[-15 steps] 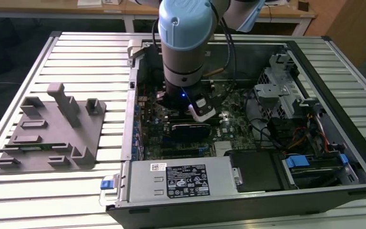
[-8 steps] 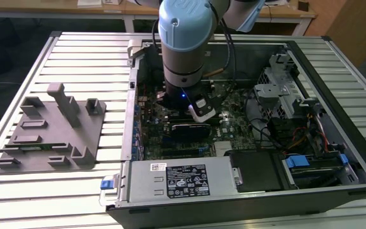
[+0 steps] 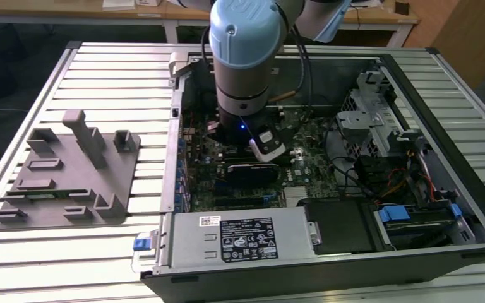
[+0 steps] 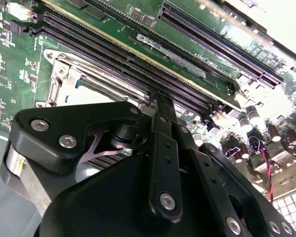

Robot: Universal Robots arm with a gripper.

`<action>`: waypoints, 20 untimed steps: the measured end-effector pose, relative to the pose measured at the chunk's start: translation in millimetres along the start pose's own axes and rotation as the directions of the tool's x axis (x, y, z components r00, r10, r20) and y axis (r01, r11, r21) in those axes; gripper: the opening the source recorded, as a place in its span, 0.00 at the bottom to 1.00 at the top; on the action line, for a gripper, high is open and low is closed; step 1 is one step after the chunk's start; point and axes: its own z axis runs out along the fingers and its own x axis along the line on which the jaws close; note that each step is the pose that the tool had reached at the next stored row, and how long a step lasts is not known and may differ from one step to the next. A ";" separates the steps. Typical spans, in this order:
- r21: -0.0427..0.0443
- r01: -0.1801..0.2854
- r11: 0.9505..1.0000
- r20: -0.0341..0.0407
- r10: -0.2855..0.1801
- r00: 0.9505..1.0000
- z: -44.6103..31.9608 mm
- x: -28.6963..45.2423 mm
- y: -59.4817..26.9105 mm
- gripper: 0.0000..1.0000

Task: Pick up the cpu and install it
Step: 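Install the second cpu locking lever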

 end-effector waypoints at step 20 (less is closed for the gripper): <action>0.015 0.001 1.000 0.000 -0.001 1.000 2.5 5.3 2.2 0.11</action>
